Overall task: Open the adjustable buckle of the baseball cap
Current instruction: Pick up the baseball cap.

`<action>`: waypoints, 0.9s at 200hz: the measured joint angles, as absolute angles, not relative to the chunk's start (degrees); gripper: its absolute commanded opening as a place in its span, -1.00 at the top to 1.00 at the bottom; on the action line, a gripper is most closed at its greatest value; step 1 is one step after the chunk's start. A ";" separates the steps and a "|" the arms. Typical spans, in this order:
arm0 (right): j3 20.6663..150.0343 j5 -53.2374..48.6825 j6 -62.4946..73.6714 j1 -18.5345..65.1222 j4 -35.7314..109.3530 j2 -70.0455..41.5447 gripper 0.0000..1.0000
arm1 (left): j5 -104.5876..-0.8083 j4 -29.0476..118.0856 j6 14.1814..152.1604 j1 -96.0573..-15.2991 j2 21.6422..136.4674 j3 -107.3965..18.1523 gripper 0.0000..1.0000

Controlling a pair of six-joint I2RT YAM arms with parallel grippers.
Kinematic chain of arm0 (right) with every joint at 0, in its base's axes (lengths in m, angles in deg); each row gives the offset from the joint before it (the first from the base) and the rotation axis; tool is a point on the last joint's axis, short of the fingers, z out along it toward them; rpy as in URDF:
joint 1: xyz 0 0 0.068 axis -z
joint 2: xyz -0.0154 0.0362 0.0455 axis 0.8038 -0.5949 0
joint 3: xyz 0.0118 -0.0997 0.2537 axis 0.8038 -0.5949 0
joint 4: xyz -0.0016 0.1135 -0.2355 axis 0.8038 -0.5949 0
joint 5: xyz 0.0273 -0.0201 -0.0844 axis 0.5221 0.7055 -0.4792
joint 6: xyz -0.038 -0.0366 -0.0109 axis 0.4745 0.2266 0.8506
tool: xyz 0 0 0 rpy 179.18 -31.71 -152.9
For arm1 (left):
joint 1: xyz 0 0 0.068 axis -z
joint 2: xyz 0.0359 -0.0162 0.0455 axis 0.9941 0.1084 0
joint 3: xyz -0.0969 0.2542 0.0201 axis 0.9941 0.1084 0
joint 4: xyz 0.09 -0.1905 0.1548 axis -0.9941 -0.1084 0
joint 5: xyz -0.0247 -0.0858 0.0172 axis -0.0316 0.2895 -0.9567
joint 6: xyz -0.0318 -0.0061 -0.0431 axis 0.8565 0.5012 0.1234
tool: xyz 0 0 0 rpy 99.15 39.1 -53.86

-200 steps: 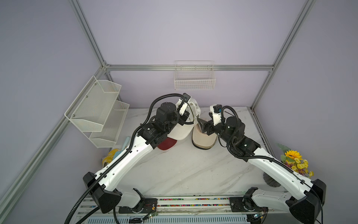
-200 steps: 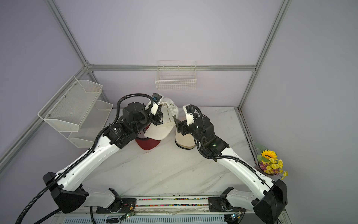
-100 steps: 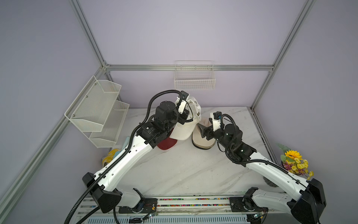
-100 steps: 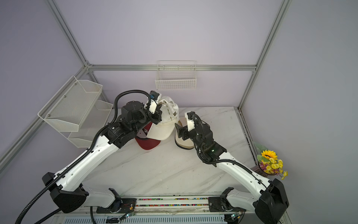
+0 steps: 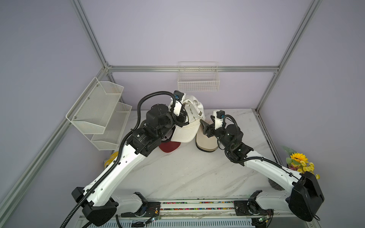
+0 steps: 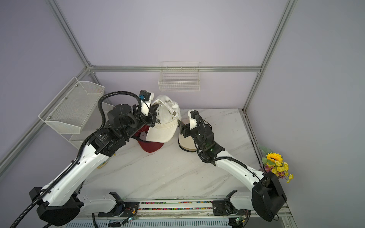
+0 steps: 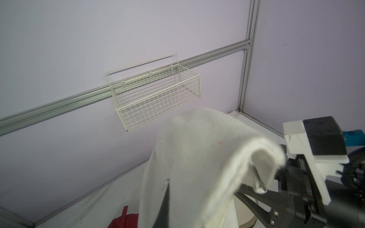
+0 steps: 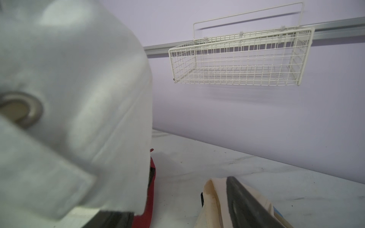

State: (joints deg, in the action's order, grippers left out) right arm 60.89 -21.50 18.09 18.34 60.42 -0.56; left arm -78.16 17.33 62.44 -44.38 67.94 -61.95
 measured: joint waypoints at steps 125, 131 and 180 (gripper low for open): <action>59.19 -21.37 17.17 18.75 68.04 7.15 1.00 | -73.90 15.06 65.11 -44.40 65.69 -50.87 -1.00; 59.19 -21.37 17.30 18.80 68.04 7.48 1.00 | -73.66 15.04 65.13 -44.40 65.25 -50.26 -1.00; 61.13 -21.50 19.22 19.02 67.17 8.27 1.00 | -68.54 12.13 65.46 -44.40 59.92 -48.27 -1.00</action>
State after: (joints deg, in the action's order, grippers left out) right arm 61.13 -21.50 19.22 19.02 67.17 8.27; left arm -68.54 12.13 65.46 -44.40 59.92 -48.27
